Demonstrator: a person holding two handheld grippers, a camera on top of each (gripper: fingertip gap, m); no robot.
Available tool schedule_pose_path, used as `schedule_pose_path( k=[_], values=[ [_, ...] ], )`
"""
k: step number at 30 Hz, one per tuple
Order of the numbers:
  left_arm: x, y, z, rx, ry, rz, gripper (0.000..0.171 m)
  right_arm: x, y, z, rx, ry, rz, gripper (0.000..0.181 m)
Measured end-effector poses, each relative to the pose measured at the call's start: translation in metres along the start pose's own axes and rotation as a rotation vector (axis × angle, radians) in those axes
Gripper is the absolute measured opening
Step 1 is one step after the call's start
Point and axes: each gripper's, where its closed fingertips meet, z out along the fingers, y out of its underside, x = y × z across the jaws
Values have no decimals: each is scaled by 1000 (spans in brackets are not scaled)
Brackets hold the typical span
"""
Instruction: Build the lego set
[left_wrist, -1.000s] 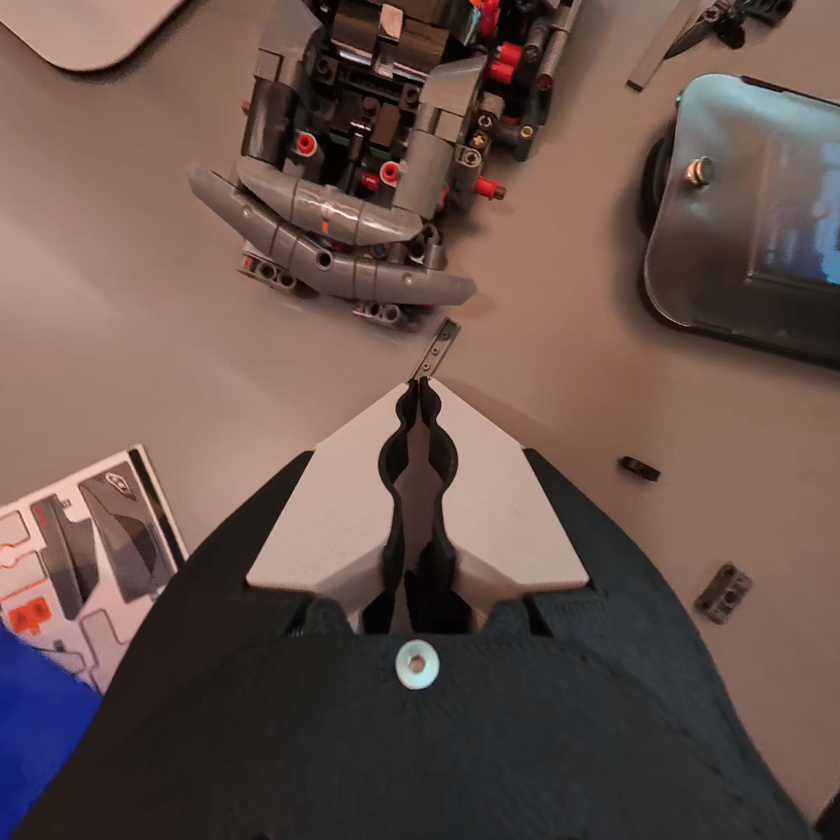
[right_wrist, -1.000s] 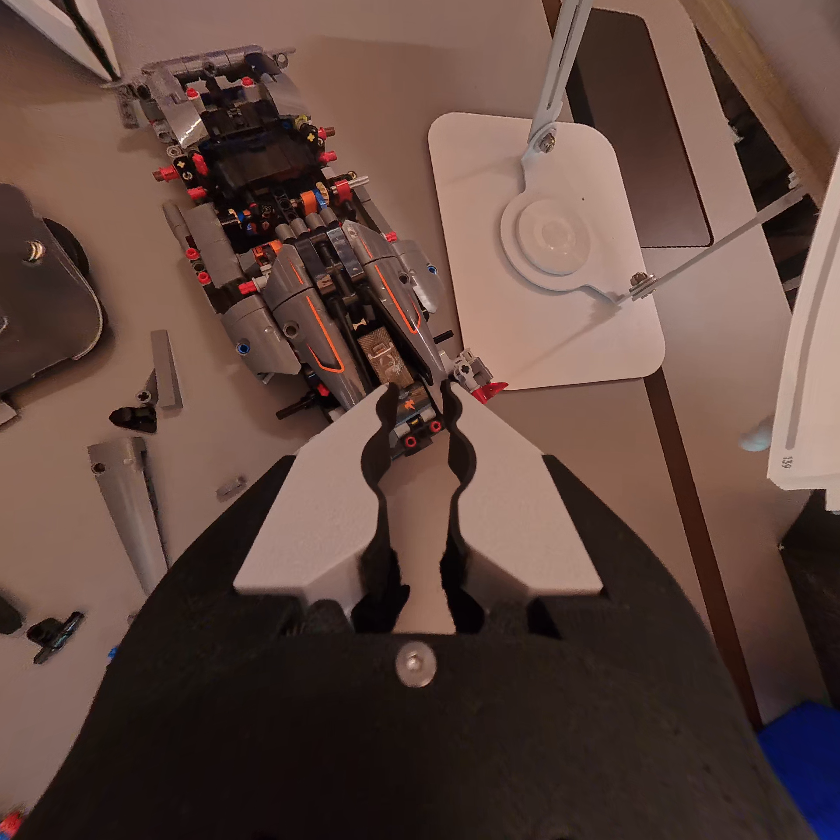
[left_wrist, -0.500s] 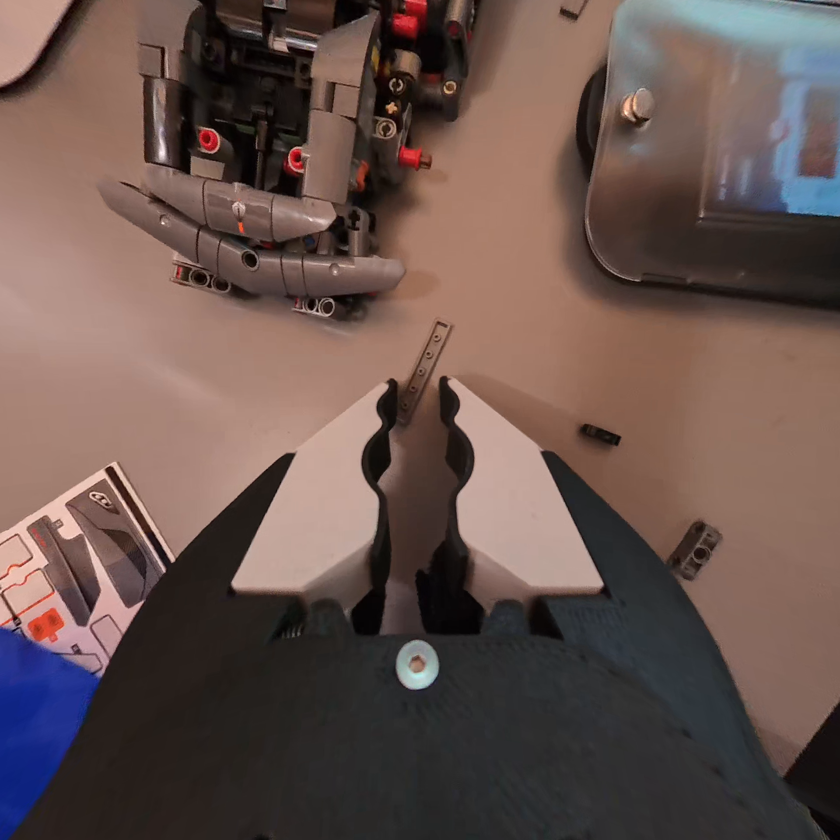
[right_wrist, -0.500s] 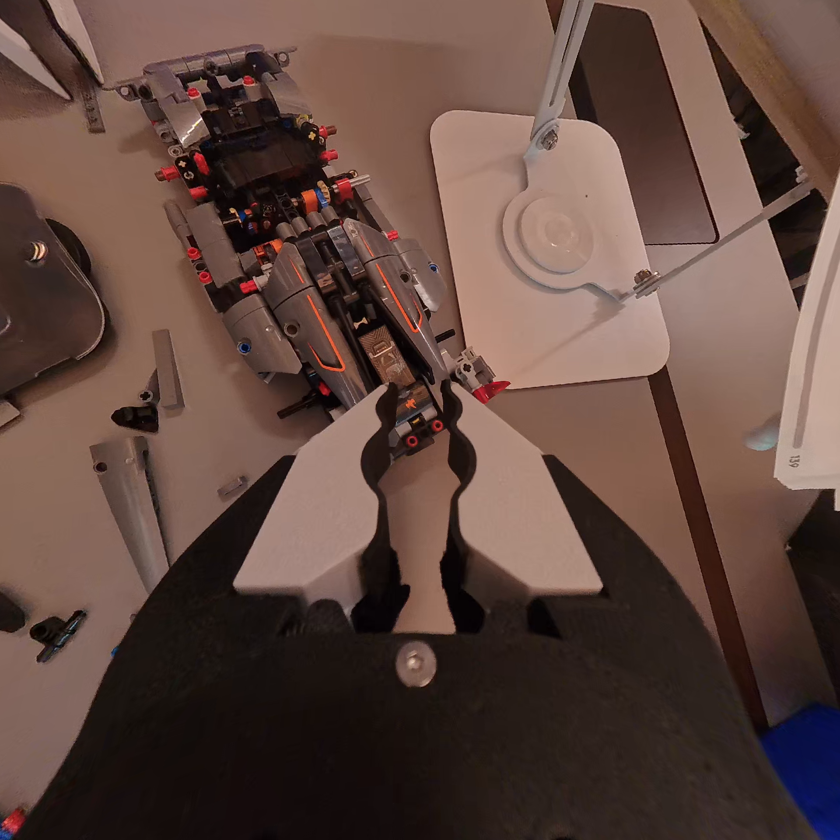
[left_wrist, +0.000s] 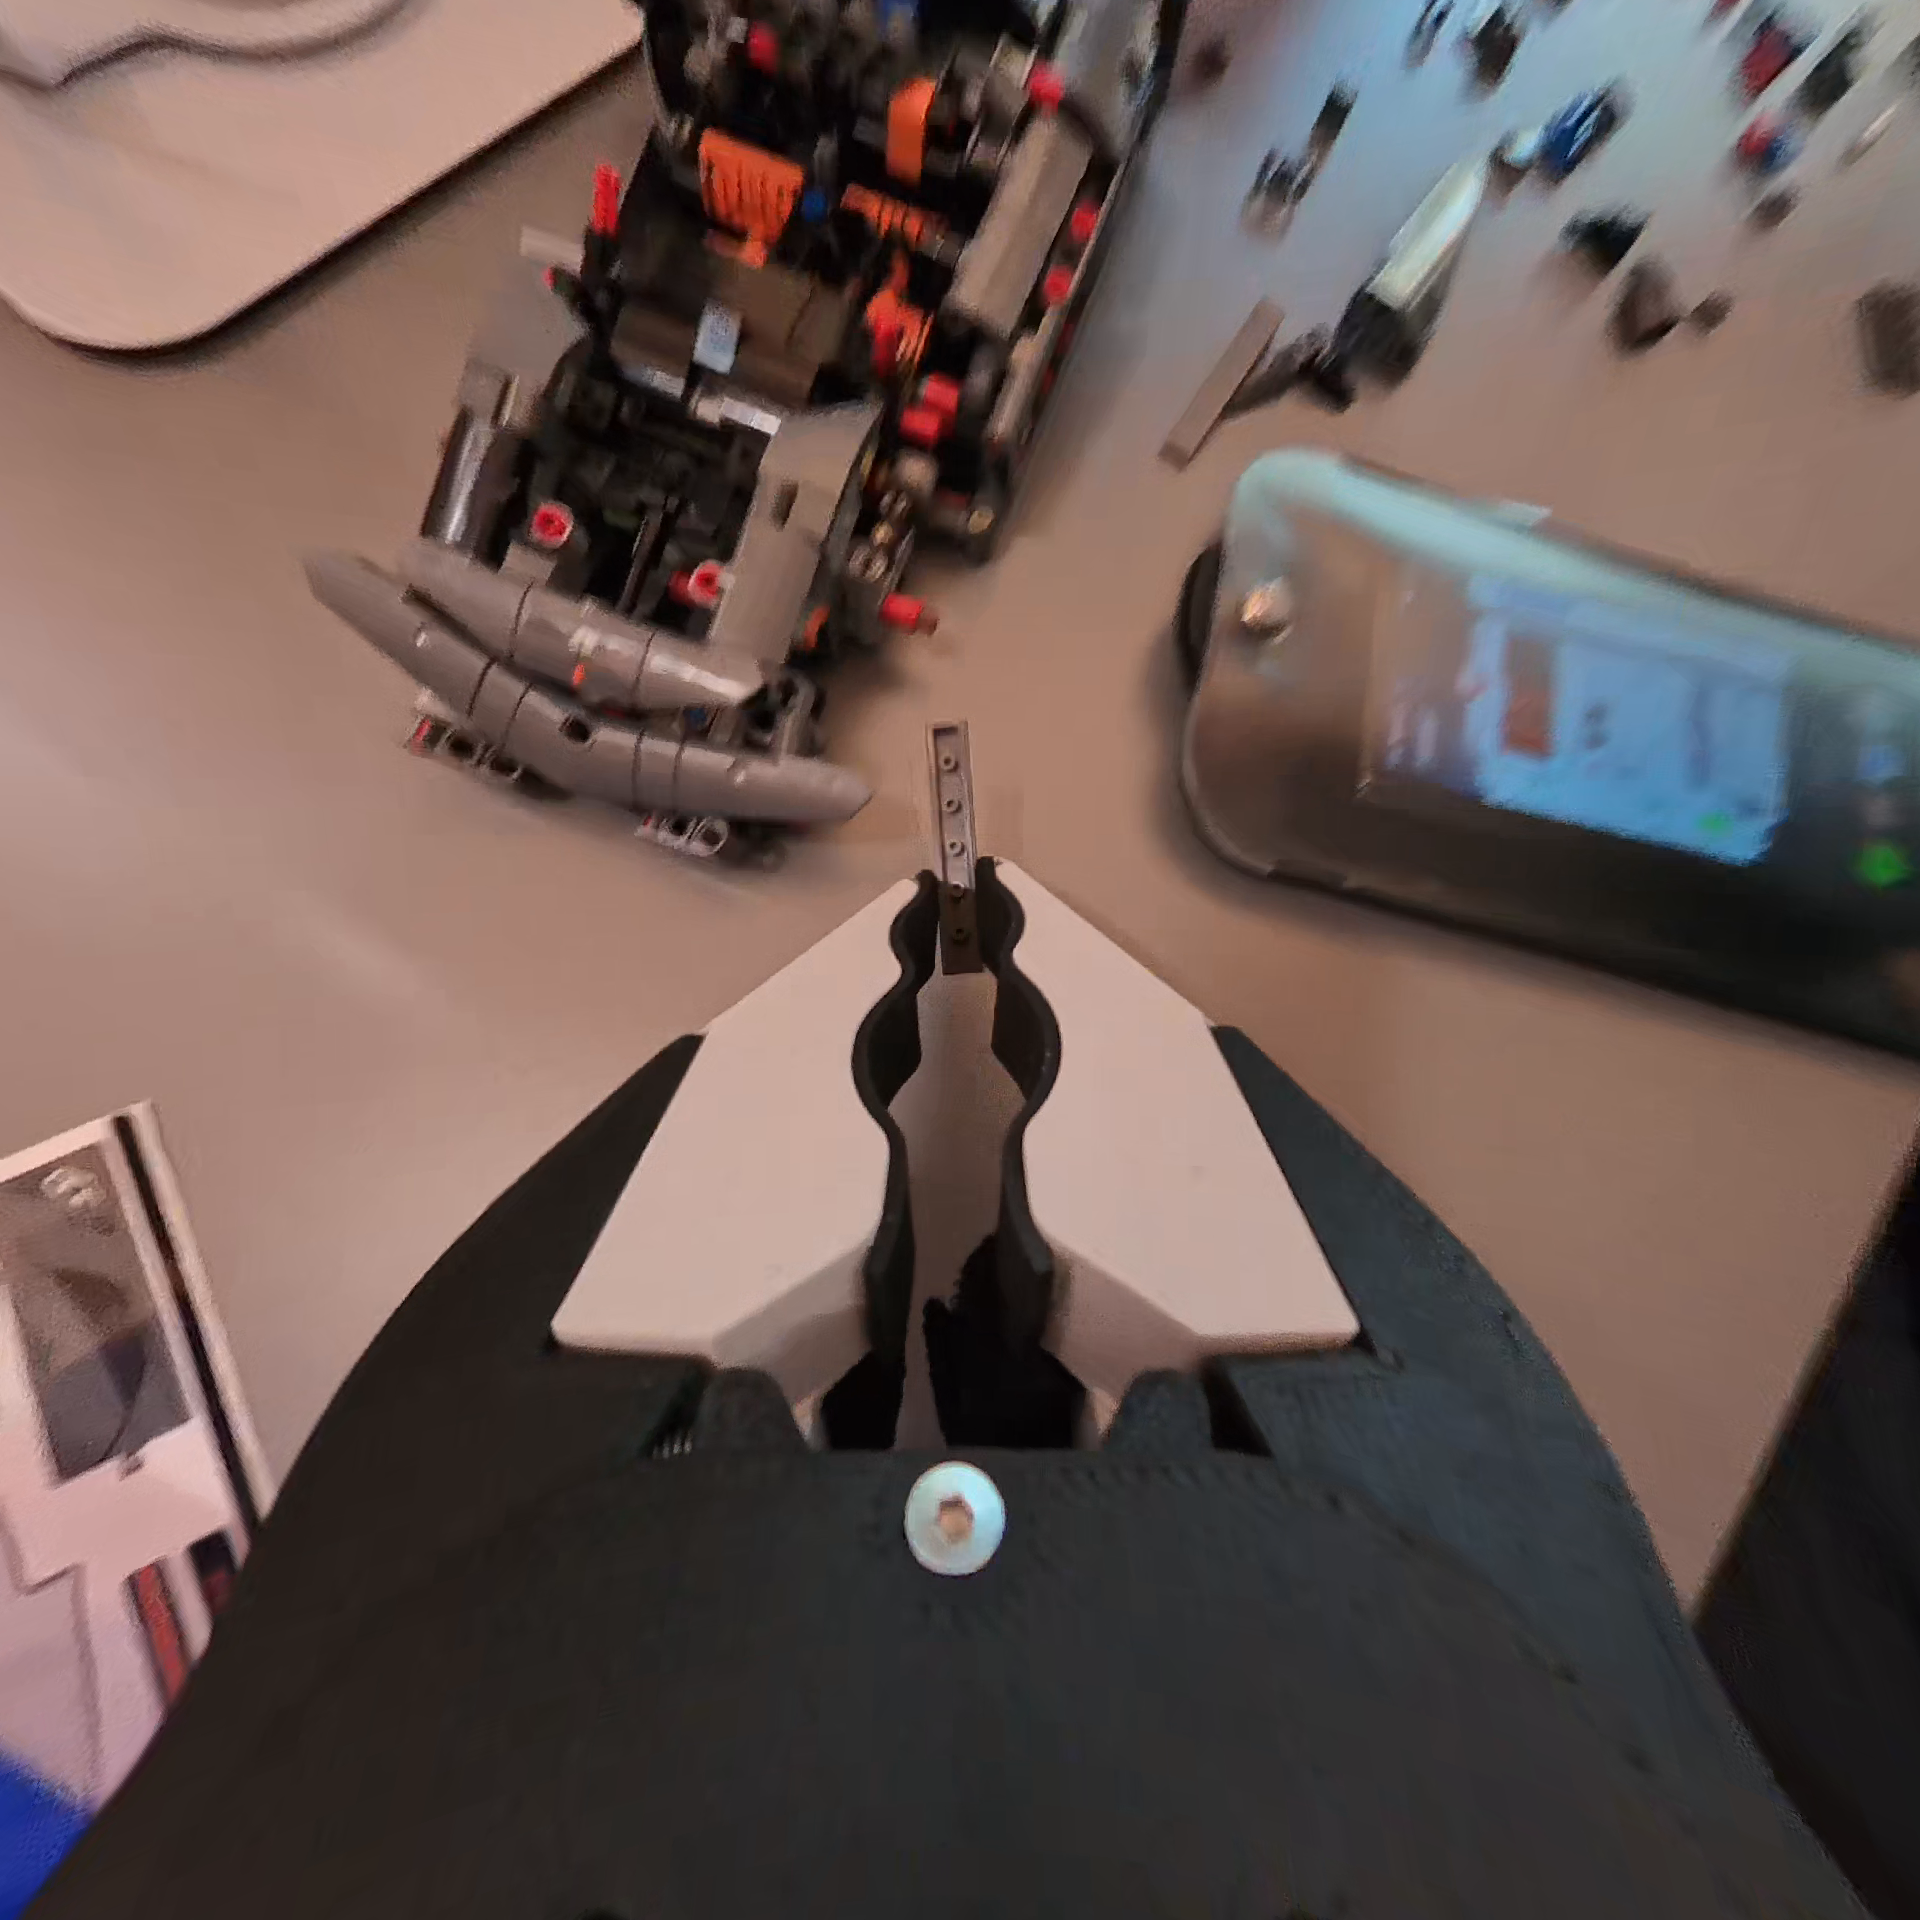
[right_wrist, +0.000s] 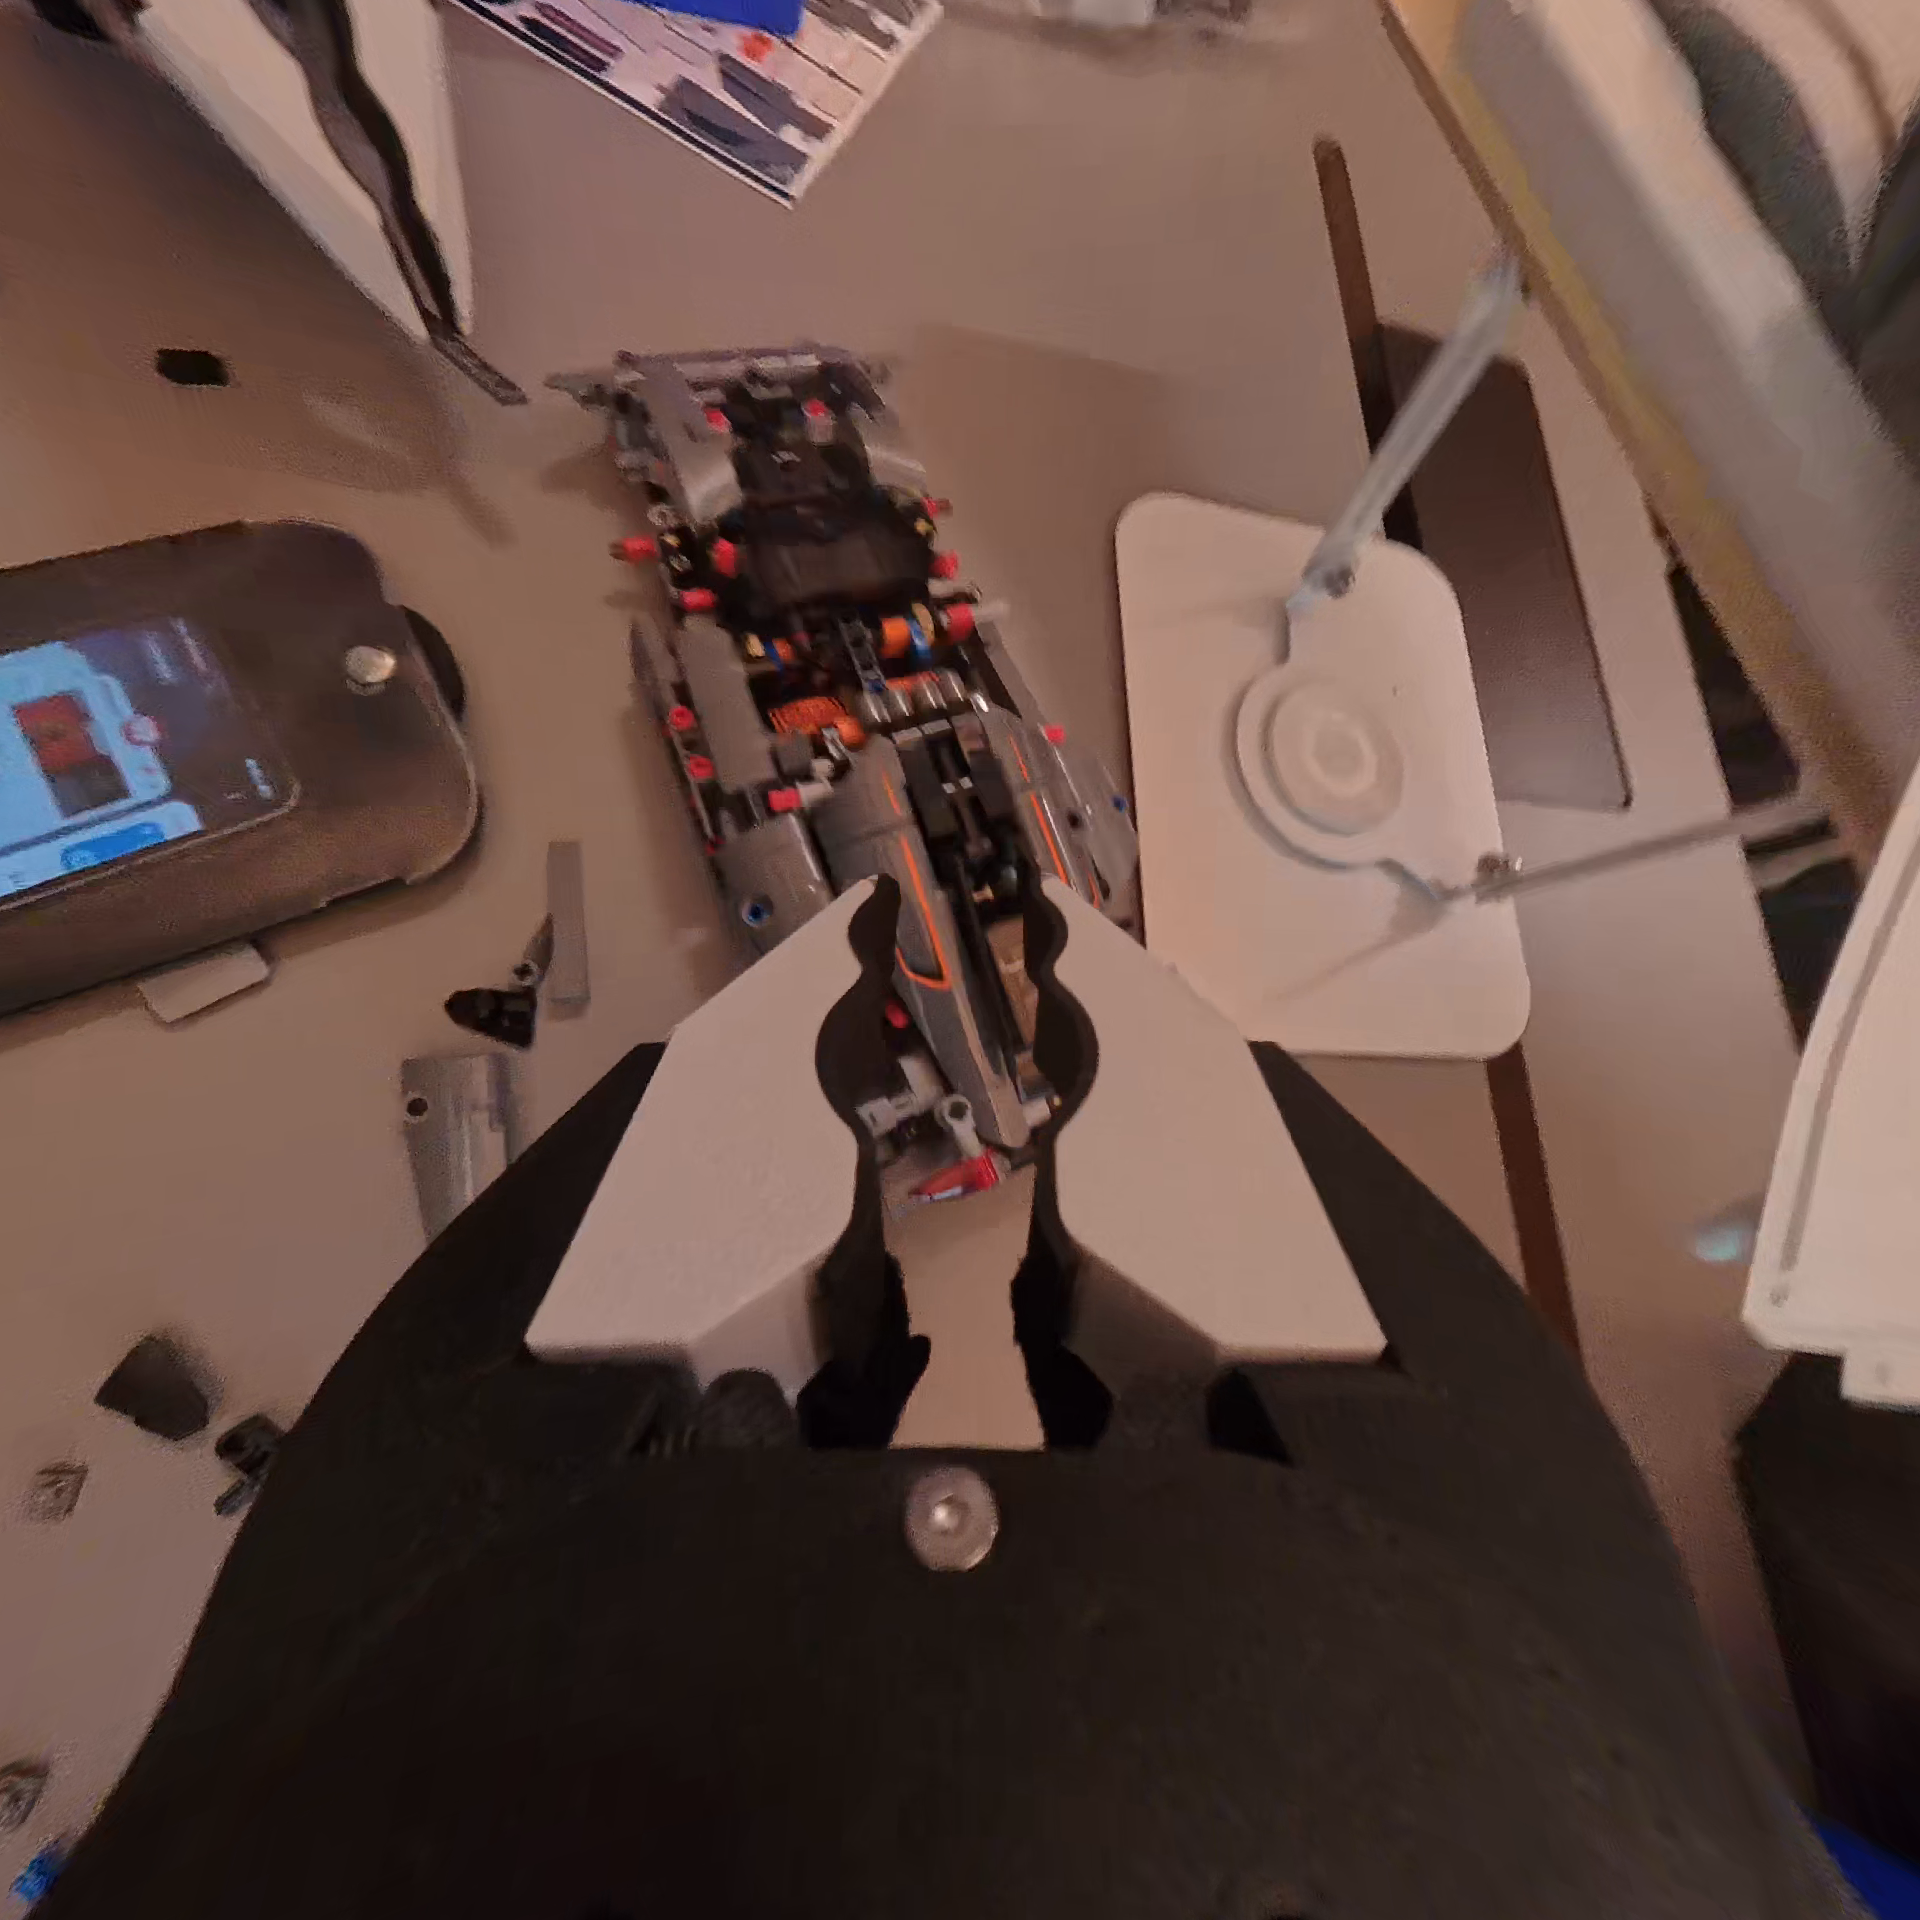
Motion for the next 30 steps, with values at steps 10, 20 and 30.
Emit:
schedule_pose_path(
  k=[10, 20, 30],
  values=[
    [68, -78, 11, 185, 457, -190, 5, -117, -65, 10, 70, -64, -543, 23],
    [87, -101, 24, 162, 614, -181, 5, -119, -48, 23, 32, -128, -495, 4],
    [73, -125, 15, 298, 354, 16, 34, -110, -32, 16, -18, -465, -8, 1]
  ],
)
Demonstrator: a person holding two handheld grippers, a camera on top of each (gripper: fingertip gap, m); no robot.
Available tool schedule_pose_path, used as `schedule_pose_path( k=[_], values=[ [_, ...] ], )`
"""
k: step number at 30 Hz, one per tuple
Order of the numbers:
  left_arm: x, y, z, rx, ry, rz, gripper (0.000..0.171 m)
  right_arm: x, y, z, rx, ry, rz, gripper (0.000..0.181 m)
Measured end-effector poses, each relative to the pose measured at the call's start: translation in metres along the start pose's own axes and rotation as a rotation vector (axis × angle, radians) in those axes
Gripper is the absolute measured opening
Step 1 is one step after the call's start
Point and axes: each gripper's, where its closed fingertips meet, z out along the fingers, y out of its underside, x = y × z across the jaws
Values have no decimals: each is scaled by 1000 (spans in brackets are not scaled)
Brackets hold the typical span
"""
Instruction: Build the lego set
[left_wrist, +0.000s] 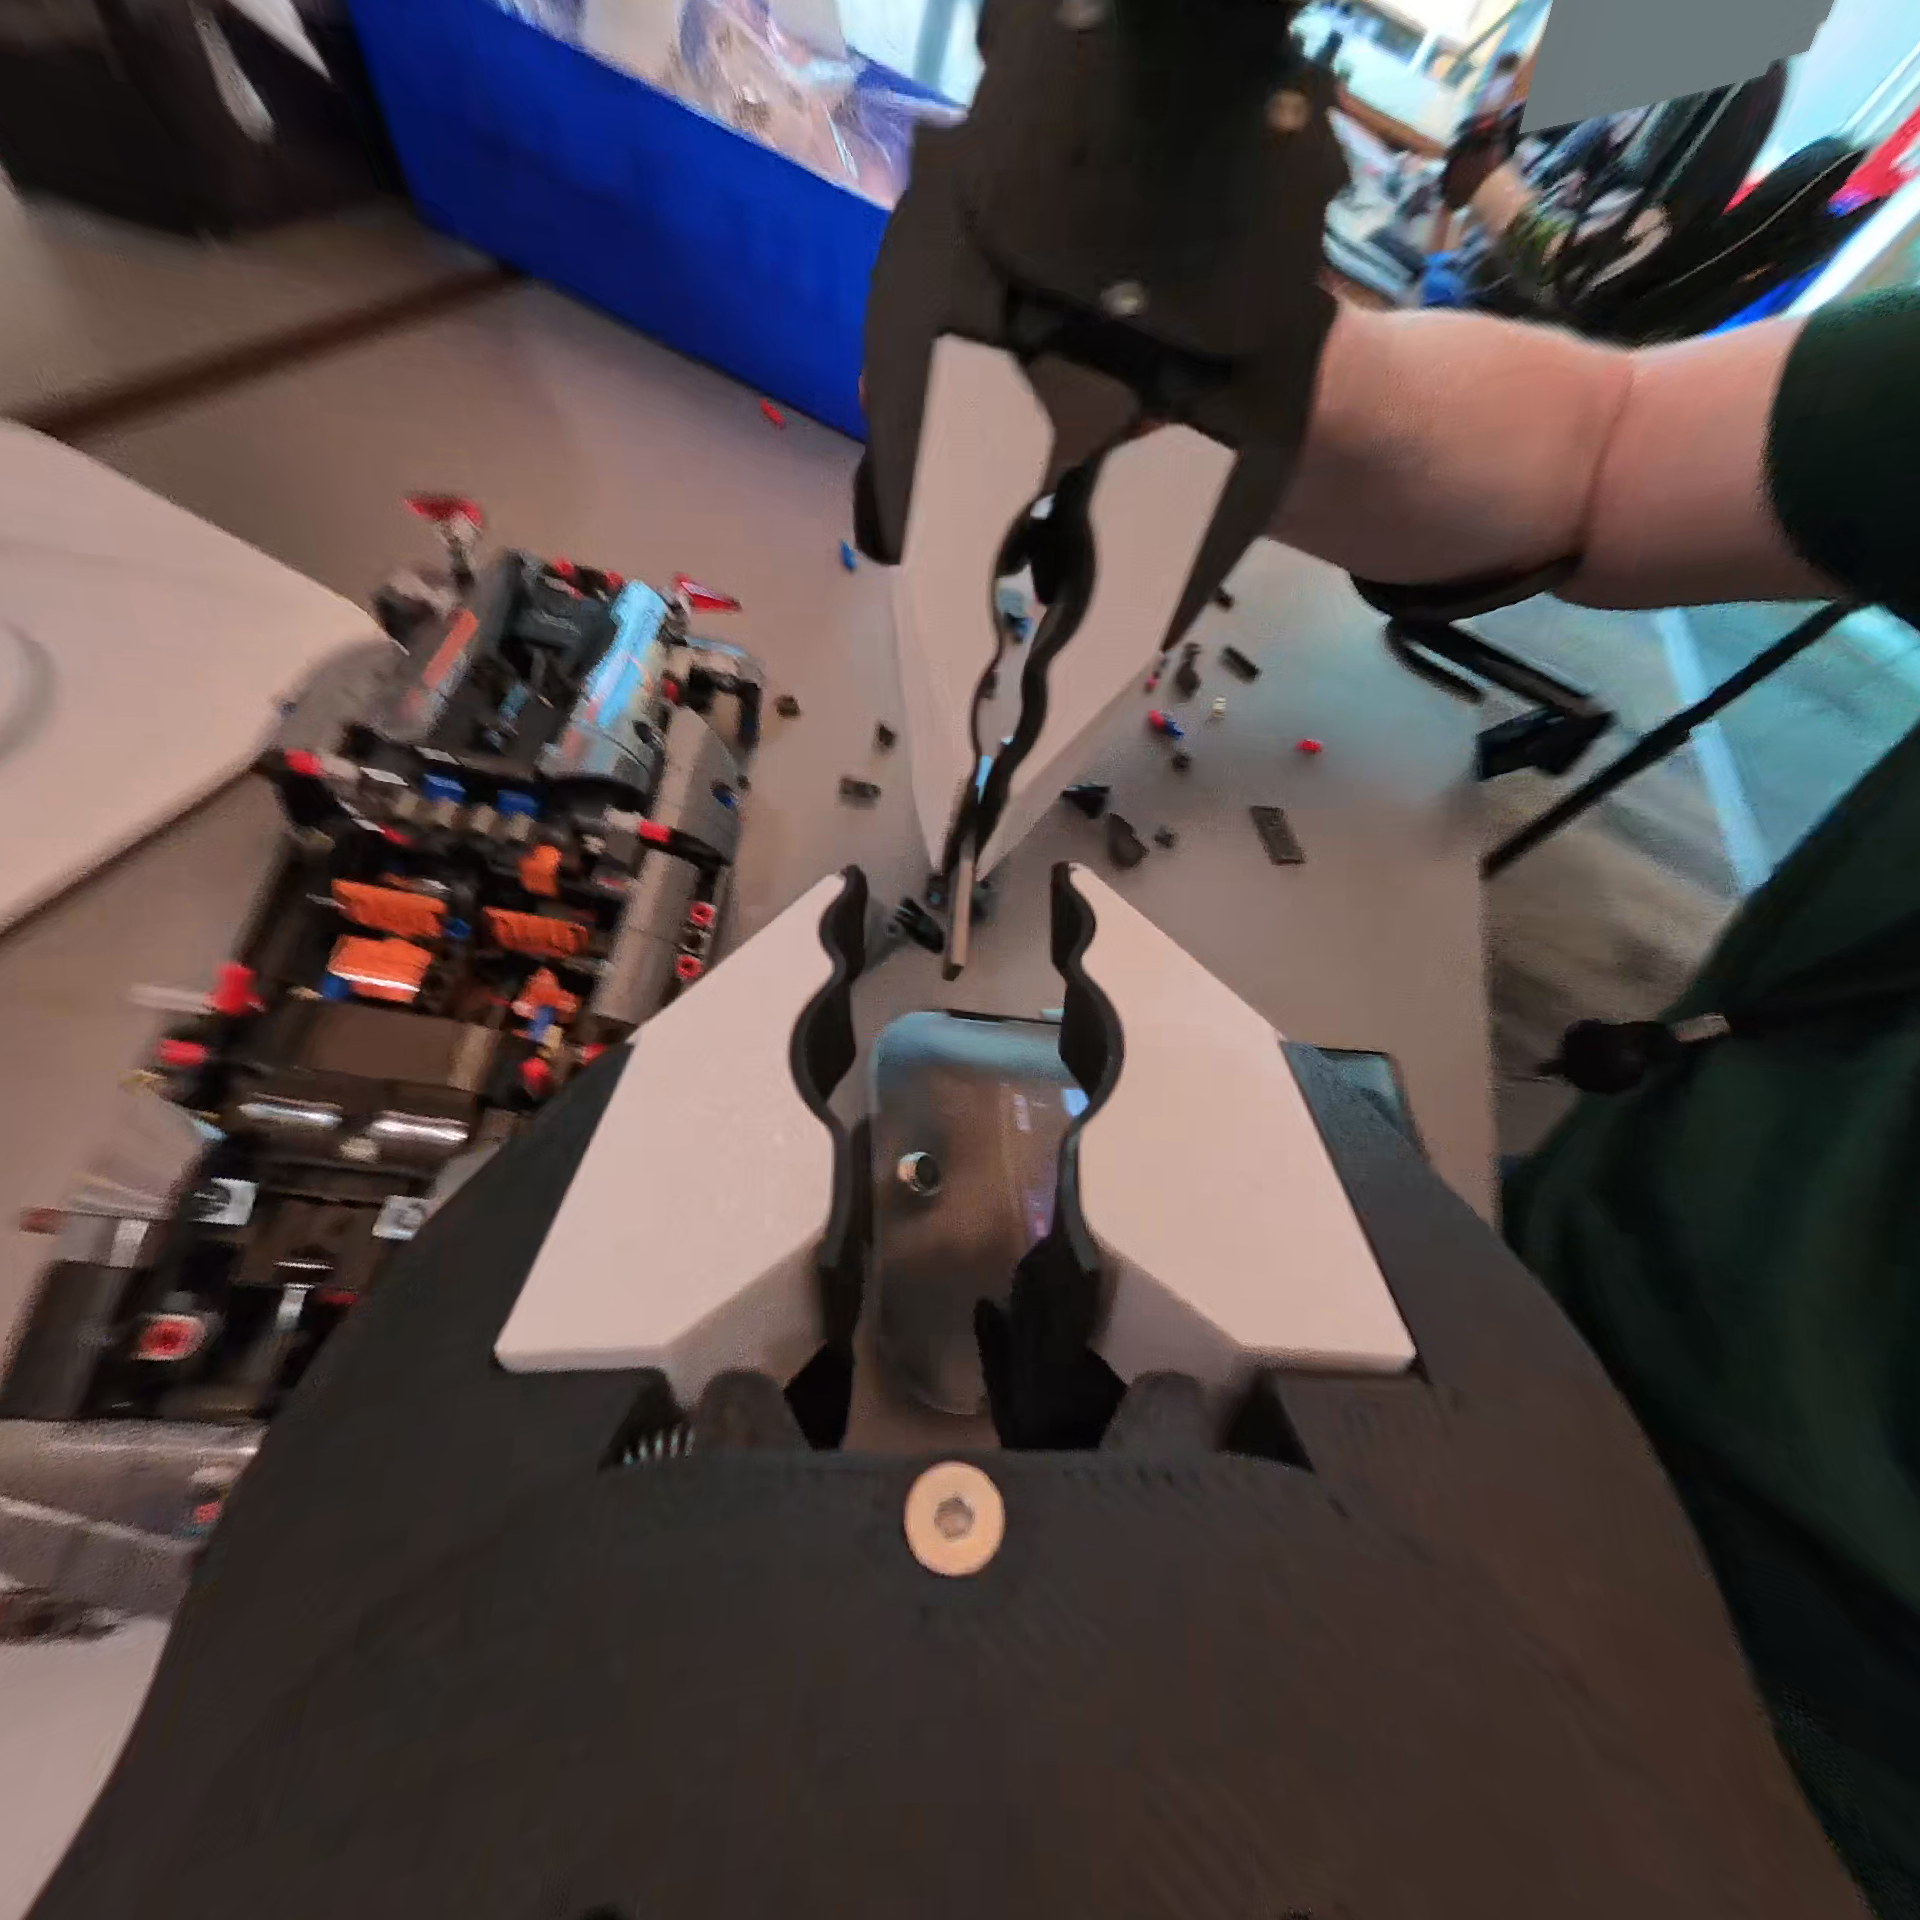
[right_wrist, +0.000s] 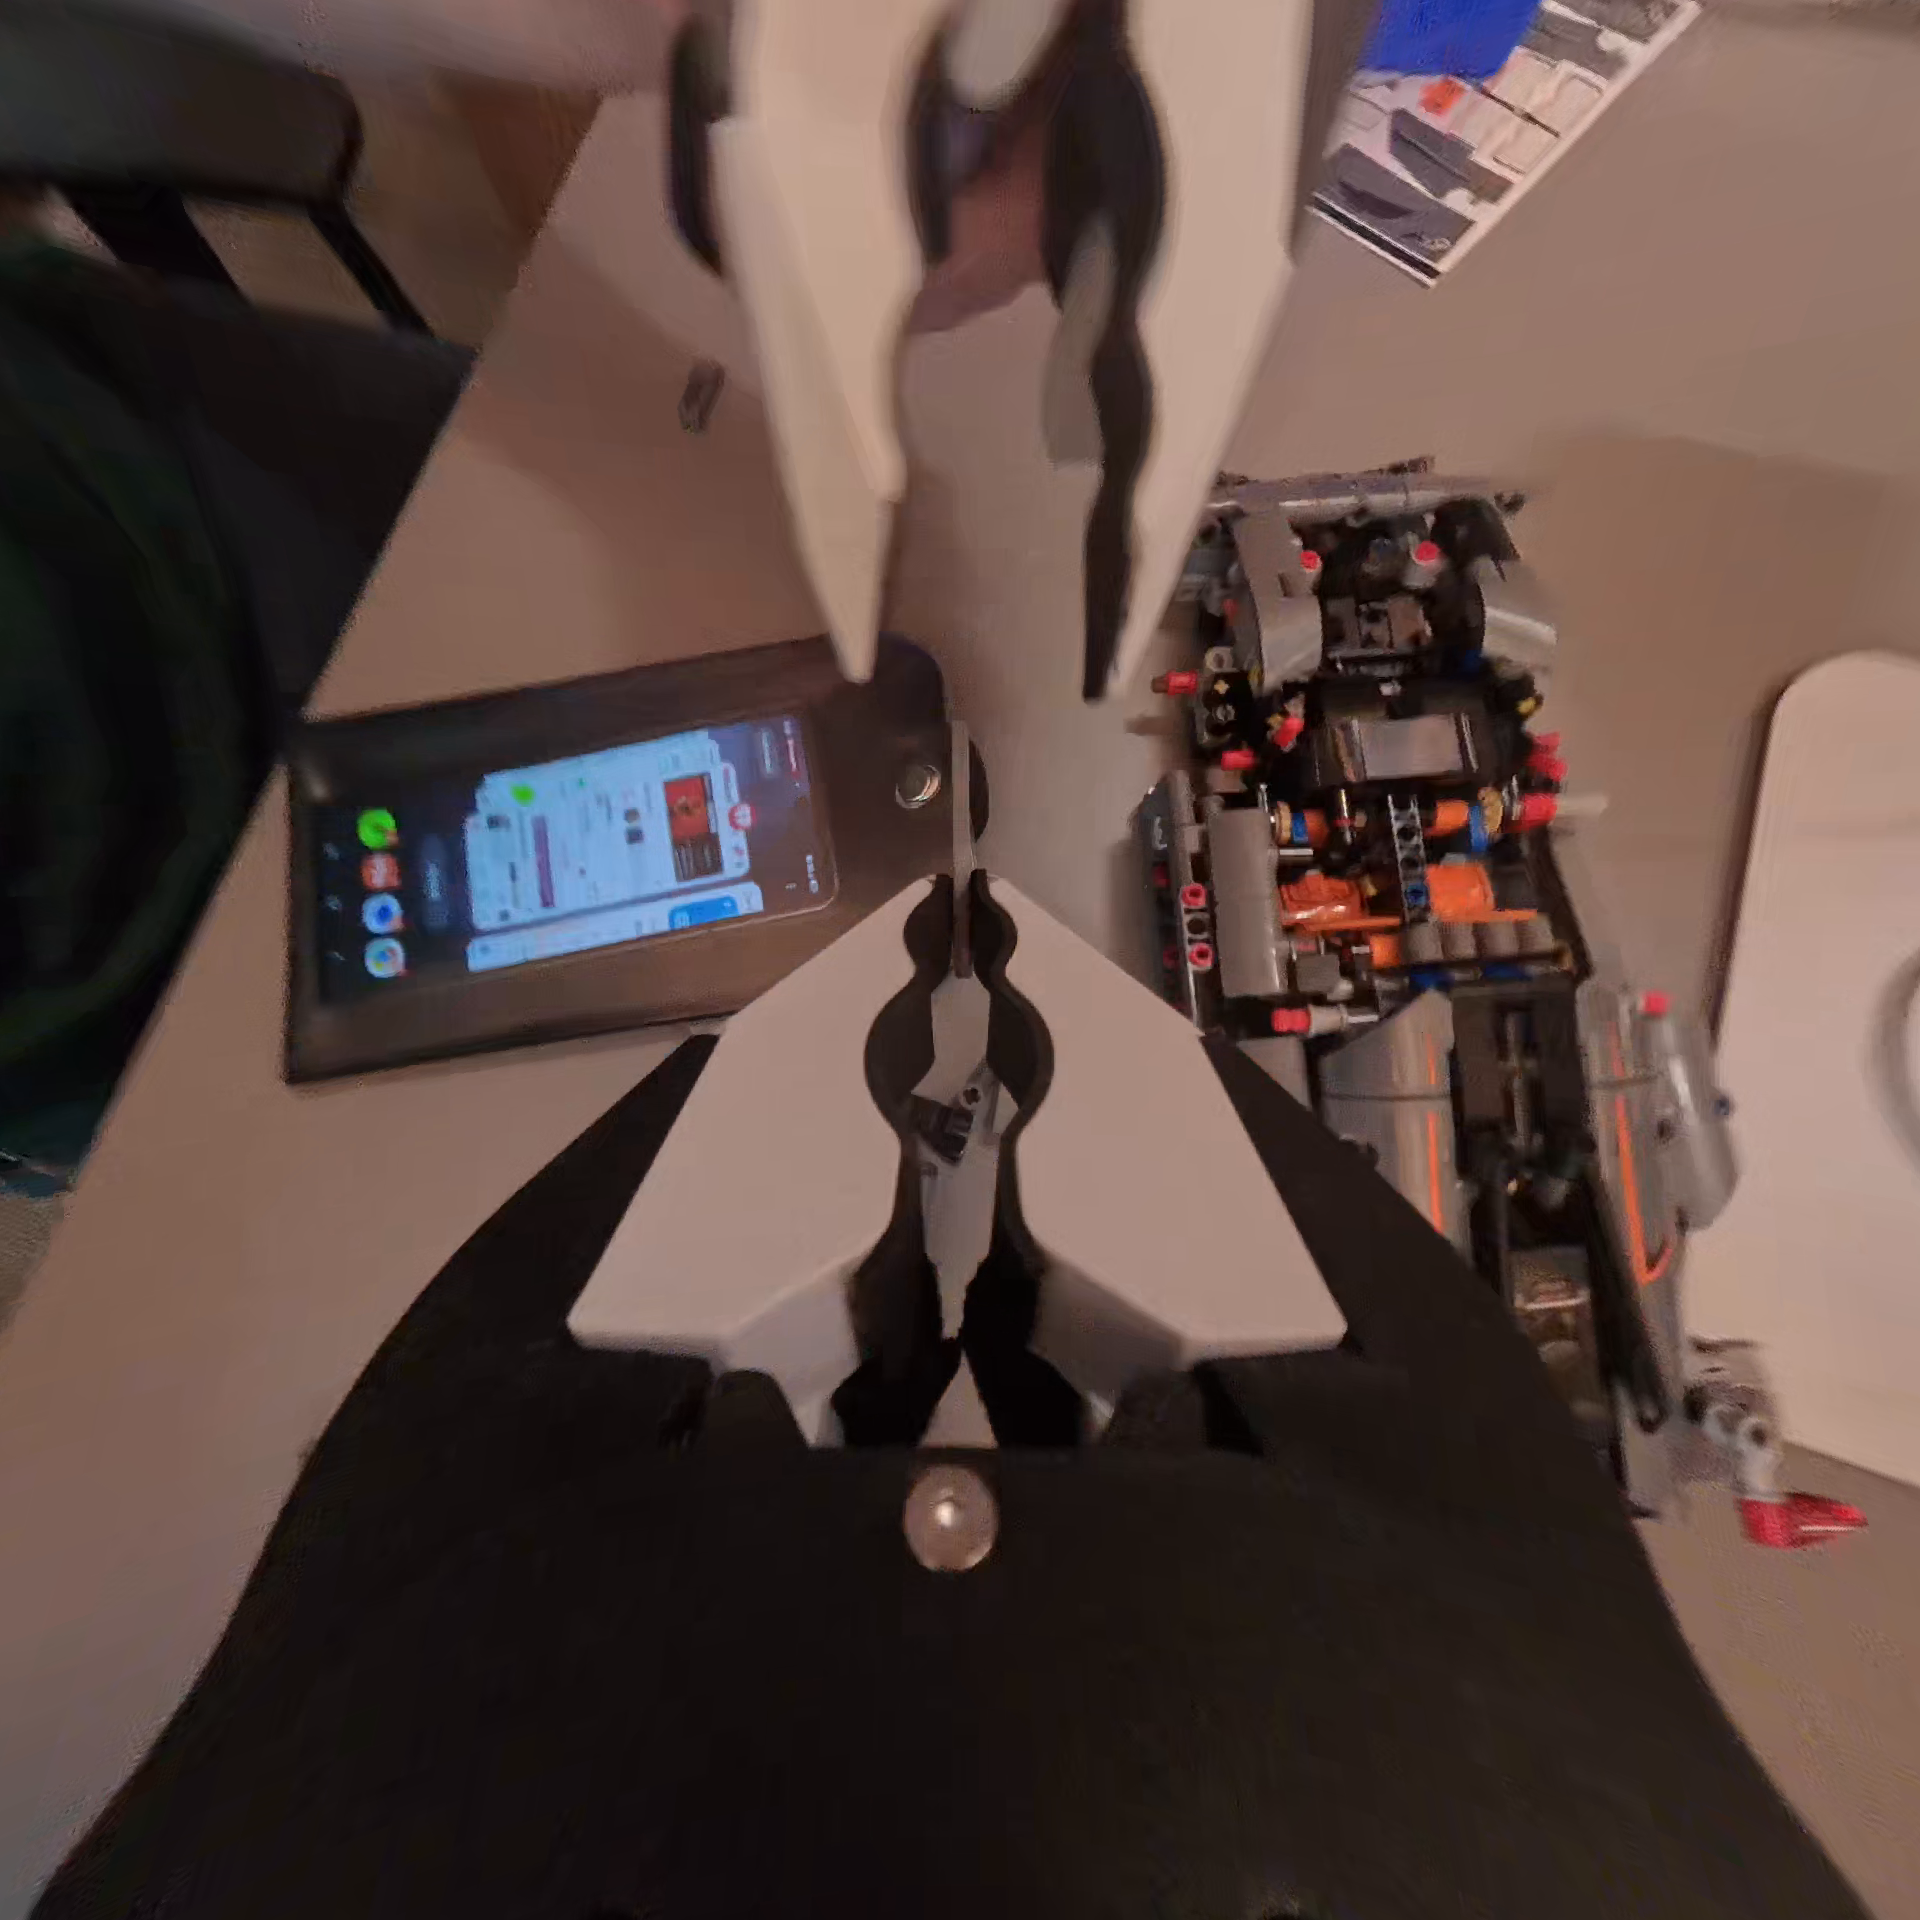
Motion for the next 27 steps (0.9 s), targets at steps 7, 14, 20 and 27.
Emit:
schedule_pose_path(
  k=[7, 14, 20, 27],
  values=[
    [-12, -3, 3, -151, -438, 575, 33, 7, 0, -16, 138, -262, 379, 1],
    [-16, 9, 23, -311, -568, 823, 16, 0, 0, -15, 153, -370, 467, 1],
    [-17, 7, 22, -320, -584, 856, 6, 2, -3, -19, 179, -377, 482, 1],
    [-28, 7, 15, -257, -483, 504, 5, 42, -12, -42, 144, 146, 63, 34]
  ],
)
